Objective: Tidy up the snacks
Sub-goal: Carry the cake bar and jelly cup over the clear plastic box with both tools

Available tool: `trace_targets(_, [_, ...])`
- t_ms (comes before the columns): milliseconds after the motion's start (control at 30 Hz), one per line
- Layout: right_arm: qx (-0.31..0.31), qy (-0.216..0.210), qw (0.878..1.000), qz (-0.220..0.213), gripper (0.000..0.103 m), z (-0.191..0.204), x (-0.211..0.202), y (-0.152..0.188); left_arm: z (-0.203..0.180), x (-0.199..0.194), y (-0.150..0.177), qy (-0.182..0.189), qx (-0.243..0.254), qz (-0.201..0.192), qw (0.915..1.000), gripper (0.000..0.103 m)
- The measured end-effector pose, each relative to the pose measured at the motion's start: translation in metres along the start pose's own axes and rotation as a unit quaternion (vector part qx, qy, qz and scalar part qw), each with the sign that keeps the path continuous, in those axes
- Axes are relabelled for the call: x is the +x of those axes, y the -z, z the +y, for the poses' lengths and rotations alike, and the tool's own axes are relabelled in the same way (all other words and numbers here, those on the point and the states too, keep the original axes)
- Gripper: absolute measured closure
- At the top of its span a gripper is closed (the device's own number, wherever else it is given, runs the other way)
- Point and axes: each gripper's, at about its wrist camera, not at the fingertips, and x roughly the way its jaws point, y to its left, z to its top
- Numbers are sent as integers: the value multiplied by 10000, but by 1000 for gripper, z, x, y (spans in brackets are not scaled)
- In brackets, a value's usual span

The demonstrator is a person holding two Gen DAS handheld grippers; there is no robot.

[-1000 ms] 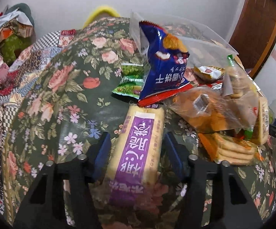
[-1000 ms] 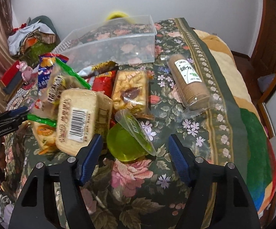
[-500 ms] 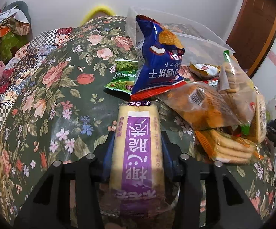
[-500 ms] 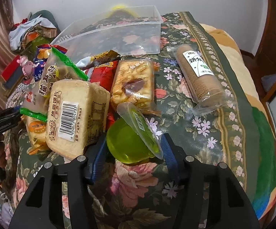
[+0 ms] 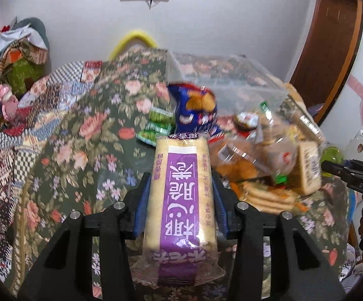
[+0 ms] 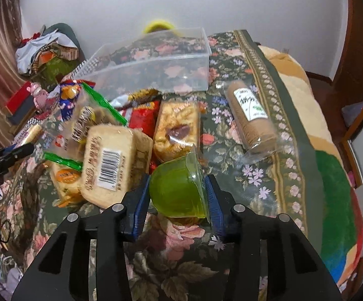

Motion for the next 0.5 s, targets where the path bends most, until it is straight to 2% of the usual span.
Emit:
trace_targets(267, [-68,-122,9984,-540,63,2,-21,-30,-14,-21,-36,71,53,-488,9988,58])
trace_targets(500, [-280,-127,9938,-1072,63,15,-31,-62,-30,-17,-70,134,193,-735,9970,58])
